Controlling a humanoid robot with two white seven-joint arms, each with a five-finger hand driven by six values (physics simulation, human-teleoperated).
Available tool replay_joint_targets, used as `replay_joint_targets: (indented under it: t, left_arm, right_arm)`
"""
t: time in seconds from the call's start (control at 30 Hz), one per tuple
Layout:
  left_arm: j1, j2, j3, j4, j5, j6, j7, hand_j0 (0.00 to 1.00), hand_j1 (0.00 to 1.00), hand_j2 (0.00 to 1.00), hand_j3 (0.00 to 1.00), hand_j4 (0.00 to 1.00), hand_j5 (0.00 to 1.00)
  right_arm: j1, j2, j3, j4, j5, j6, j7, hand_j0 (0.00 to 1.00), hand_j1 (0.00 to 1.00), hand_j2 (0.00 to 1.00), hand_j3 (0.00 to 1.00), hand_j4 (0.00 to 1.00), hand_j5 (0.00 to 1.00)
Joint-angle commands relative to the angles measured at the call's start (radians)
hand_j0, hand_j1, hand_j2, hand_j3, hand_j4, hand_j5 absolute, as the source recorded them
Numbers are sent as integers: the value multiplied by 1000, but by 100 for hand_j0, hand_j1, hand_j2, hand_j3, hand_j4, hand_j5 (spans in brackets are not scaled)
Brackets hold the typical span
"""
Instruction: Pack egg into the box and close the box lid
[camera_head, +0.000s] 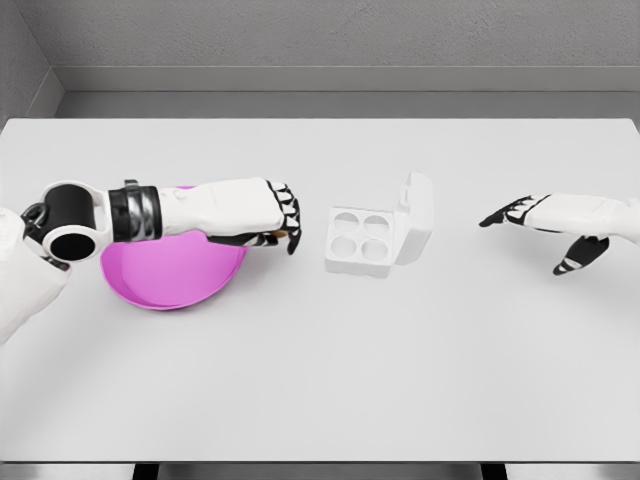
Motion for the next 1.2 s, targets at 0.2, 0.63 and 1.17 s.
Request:
replay_joint_targets:
  t: [0.2,0.63,1.17]
  left_arm:
    - [-17,-22,-35,1,1,3,1,42,42,42,42,42,42]
    - [-35,-87,-50,3,-48,3,-2,42,42,42,42,42,42]
    - [-75,-183,-81,43,-83,3,-8,43,43,43,43,43,43]
  right_arm:
    - [-35,34,36,47,-4,4,0,100,100,100,100,100,100]
    - [-35,25,37,39,-4,1,0,100,100,100,100,100,100]
    - [-43,22,49,39,-4,0,0,100,100,100,100,100,100]
